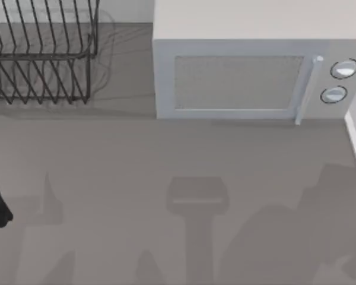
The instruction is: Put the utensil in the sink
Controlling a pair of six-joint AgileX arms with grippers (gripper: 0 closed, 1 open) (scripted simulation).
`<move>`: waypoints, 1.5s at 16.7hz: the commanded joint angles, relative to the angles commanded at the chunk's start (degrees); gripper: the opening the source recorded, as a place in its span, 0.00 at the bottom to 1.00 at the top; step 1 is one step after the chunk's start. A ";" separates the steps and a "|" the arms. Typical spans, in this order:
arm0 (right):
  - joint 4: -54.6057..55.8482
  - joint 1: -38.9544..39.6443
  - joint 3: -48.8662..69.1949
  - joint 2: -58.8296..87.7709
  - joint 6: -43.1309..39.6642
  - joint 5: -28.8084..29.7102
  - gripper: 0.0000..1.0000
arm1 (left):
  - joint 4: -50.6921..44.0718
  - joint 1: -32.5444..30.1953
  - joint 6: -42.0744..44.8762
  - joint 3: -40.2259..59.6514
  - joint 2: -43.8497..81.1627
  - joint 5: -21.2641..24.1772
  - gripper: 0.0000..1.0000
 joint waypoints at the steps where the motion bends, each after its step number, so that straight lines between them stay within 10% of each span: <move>1: -1.80 1.02 5.39 3.82 0.76 0.05 0.00 | 0.00 0.00 0.00 0.00 0.00 0.00 1.00; 13: -21.51 13.49 74.92 48.03 15.28 0.50 0.00 | 0.00 0.00 0.00 0.00 0.00 0.00 1.00; 25: -23.36 15.65 83.63 54.75 18.83 0.66 0.00 | 0.00 0.00 0.00 0.00 0.00 0.00 1.00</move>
